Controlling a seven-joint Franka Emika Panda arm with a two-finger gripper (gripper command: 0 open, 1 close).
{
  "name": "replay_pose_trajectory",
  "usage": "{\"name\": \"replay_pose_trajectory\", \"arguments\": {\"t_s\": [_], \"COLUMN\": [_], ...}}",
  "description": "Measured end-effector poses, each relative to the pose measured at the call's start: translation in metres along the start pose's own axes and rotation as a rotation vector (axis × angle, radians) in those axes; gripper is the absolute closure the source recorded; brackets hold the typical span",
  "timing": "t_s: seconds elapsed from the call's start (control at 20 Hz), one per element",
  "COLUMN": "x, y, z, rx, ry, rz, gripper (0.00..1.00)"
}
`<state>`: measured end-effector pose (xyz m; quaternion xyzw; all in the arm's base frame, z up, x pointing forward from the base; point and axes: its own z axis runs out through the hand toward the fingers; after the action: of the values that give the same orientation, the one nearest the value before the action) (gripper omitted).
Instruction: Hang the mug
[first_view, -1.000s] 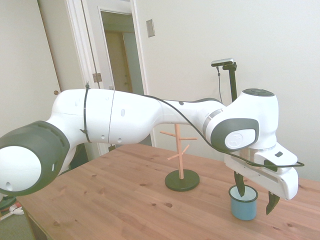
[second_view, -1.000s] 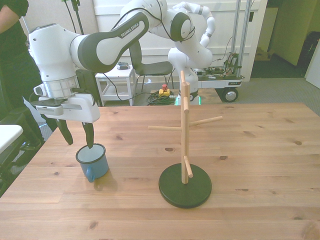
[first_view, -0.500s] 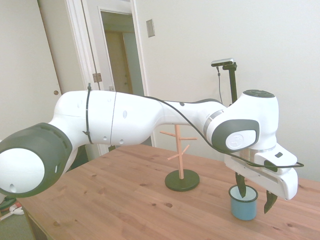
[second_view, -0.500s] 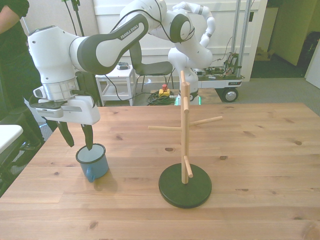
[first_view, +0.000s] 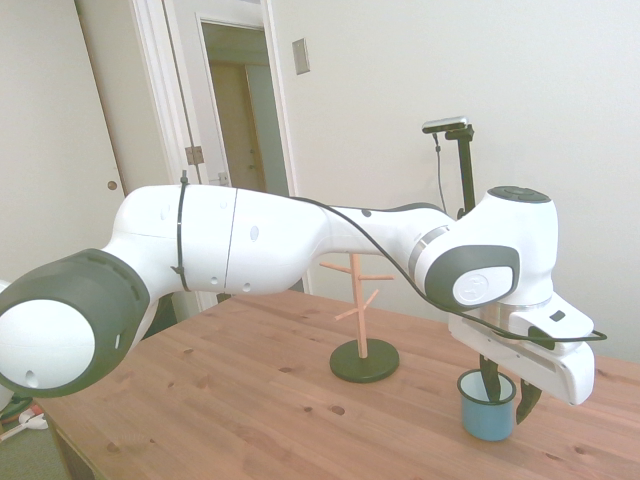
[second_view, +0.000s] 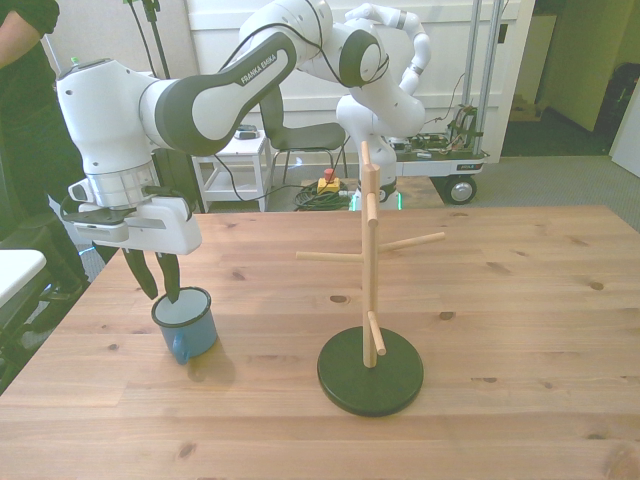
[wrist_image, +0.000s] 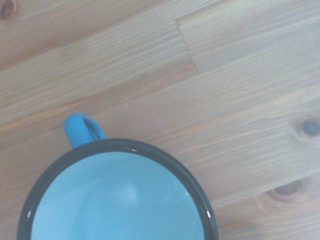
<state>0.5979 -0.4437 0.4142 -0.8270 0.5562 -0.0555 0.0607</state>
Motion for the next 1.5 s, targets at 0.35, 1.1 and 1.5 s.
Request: {"name": "replay_pose_trajectory", "arguments": {"t_s": [0.35,1.1,1.5], "x": [0.003,-0.001,-0.023], "y": [0.004,0.014,0.035], "z": [-0.003,-0.031,-0.067], "rx": [0.005,0.053,0.126], "ry": [0.003,0.02,0.05], "rz": [0.006,0.025,0.067], "gripper": [1.0,1.0,1.0]}}
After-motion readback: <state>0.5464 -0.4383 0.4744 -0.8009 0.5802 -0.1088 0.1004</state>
